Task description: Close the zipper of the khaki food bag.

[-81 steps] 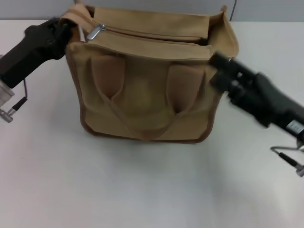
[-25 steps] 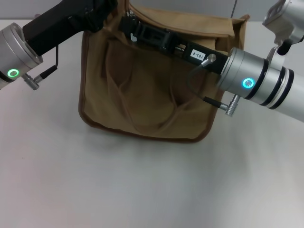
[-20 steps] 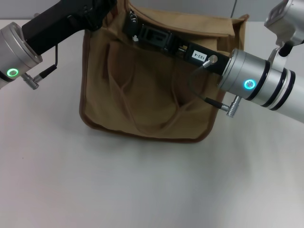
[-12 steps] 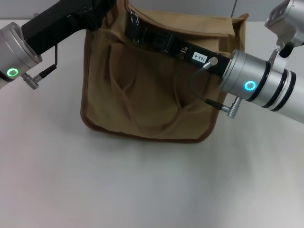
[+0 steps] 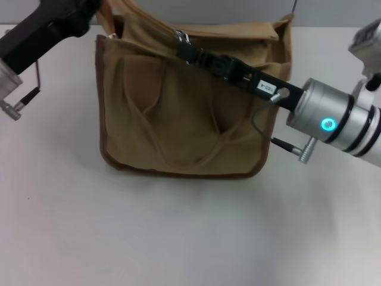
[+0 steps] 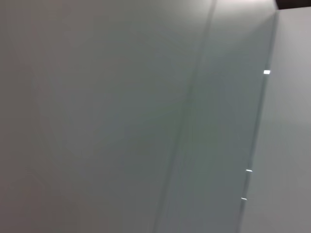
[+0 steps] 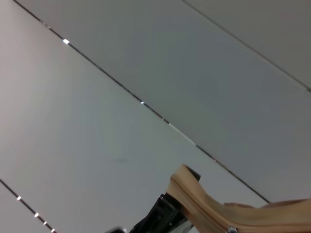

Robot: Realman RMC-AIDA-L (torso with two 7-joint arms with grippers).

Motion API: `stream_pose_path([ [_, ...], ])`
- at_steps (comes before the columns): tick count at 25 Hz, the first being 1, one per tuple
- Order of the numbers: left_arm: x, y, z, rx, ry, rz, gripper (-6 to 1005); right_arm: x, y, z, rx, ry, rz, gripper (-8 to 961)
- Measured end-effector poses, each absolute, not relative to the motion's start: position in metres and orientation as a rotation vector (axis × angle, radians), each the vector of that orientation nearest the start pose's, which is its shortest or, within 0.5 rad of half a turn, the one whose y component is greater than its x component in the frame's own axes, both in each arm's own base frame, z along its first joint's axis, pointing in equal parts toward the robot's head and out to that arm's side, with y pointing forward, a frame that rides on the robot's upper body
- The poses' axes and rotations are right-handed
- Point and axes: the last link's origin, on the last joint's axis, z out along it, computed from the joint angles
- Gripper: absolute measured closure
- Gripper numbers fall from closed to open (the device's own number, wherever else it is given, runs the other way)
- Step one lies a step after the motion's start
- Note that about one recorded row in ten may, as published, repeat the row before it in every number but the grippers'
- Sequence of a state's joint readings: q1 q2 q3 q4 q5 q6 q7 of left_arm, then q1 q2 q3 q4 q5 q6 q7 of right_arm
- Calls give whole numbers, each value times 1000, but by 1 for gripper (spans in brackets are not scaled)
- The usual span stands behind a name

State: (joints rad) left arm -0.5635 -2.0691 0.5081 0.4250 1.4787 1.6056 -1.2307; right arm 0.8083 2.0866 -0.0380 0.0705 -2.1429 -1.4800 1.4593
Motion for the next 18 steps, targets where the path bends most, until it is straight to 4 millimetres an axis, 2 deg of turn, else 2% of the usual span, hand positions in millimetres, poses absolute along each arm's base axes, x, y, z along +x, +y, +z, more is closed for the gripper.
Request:
stream_pose_path([
  [9,-262,346,55,-2042,-614,-1360,923,207,327,-65,-2327,1354,1520,952],
  [15,-265,345,54,-2045,-623,-1347,920,232,311,-54,-2251,1362,1540,952],
  [18,-265,345,53,-2046,-623,-1345,918,235,301,-48,-2255,1272,1586,953],
])
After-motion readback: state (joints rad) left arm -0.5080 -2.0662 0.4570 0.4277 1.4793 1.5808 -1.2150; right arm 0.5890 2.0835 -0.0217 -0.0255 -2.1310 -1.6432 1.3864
